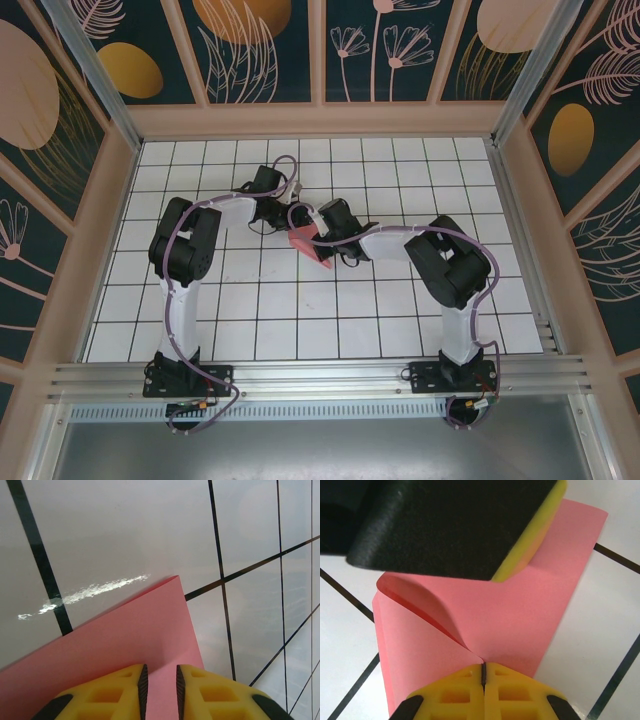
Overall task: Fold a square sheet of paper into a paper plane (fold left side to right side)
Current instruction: Third fold the triangle at the center of the table.
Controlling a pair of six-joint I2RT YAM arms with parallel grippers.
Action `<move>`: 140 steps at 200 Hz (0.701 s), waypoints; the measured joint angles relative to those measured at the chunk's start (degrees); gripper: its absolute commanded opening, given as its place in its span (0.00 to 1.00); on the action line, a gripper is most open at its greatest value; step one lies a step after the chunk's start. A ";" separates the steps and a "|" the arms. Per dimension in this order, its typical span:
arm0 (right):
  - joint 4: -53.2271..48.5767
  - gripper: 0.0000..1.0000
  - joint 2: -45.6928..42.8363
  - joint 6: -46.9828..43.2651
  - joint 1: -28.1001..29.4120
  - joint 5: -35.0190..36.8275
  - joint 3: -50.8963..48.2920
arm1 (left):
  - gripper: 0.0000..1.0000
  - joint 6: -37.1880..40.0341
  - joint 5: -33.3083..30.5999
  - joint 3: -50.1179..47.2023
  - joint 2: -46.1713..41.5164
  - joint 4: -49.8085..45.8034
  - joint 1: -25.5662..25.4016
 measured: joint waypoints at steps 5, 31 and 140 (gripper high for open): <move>-0.02 0.00 0.02 0.07 0.00 -0.07 0.02 | 0.29 0.04 0.00 0.13 -0.02 -0.20 -0.04; -0.57 0.00 0.24 0.17 0.00 -0.33 0.50 | 0.34 0.61 -0.74 1.53 0.00 -2.36 -0.11; -0.81 0.00 0.55 0.59 -0.22 -1.22 0.96 | 0.24 1.60 -0.92 3.37 -4.81 -8.55 2.91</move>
